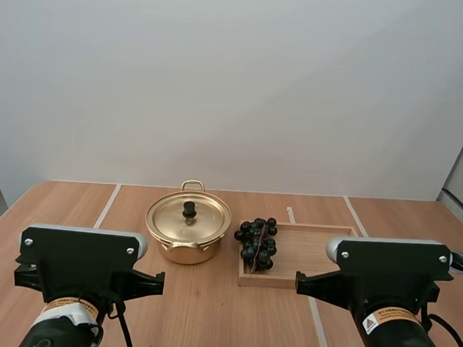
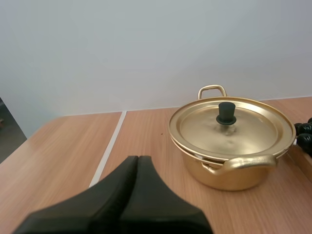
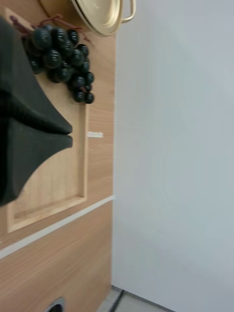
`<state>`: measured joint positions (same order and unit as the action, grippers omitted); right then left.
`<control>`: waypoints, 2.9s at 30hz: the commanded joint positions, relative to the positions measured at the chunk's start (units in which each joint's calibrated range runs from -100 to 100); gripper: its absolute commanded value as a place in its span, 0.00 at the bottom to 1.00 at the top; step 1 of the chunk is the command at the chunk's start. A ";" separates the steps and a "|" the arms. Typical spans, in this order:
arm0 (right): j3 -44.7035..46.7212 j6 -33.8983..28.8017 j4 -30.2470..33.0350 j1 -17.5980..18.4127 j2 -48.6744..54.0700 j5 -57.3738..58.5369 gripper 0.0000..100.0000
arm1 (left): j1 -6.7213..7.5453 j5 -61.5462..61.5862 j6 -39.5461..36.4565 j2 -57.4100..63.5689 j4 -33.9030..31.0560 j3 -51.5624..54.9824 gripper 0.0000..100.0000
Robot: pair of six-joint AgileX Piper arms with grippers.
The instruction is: Open the pot, put the grape inside, and close it
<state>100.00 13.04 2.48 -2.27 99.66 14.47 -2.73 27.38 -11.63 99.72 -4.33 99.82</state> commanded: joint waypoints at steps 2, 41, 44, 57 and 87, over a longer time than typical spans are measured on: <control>-2.35 -0.44 0.87 0.13 0.34 -7.63 0.00 | -0.07 -12.03 0.15 0.28 0.47 -4.29 0.00; -72.61 -0.44 0.87 0.13 -49.50 45.84 0.00 | -0.07 32.78 1.77 -43.00 1.08 -63.42 0.00; -76.79 -0.44 0.87 0.13 -54.56 51.00 0.00 | -0.07 40.38 5.01 -47.38 1.08 -67.37 0.00; -83.11 27.39 -16.37 3.62 -67.01 76.03 0.00 | 0.01 61.99 26.34 -60.62 7.62 -73.48 0.00; -83.11 25.48 -14.51 4.38 -67.12 74.65 1.00 | 0.01 52.87 34.35 -62.12 7.22 -73.48 1.00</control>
<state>17.64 39.99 -14.22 2.03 32.06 90.10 -2.73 81.85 21.63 38.22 1.93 26.80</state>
